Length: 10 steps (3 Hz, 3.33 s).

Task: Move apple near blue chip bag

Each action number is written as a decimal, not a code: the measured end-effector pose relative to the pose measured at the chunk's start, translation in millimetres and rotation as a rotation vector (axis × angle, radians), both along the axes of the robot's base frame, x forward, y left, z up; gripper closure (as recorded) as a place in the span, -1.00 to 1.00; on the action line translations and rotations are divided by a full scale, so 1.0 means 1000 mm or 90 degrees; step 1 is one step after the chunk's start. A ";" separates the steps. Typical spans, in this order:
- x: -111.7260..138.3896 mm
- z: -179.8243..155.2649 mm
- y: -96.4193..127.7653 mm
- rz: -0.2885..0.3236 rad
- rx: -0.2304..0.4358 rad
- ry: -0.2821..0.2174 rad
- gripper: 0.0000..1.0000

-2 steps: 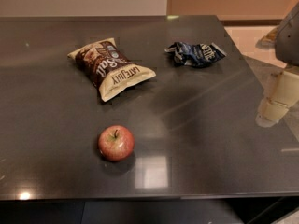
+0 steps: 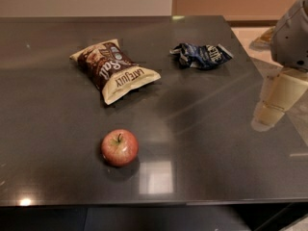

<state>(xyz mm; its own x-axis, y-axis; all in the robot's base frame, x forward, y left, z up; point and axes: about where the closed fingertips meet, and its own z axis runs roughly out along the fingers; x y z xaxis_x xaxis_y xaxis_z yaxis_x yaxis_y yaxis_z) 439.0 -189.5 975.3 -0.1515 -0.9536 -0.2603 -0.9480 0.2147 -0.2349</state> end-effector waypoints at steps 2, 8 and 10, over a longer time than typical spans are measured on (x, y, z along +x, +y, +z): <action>-0.008 -0.016 0.099 0.159 0.052 0.002 -1.00; -0.042 -0.120 0.257 0.404 0.027 0.072 -0.19; -0.017 -0.107 0.235 0.354 0.037 0.068 0.73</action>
Offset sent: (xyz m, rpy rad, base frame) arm -0.0317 0.1891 -0.0748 0.0336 0.0683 0.5054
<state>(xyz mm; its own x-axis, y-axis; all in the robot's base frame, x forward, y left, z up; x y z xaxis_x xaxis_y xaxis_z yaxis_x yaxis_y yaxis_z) 421.9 45.1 868.5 0.3411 -0.8817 -0.3259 -0.9399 -0.3141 -0.1340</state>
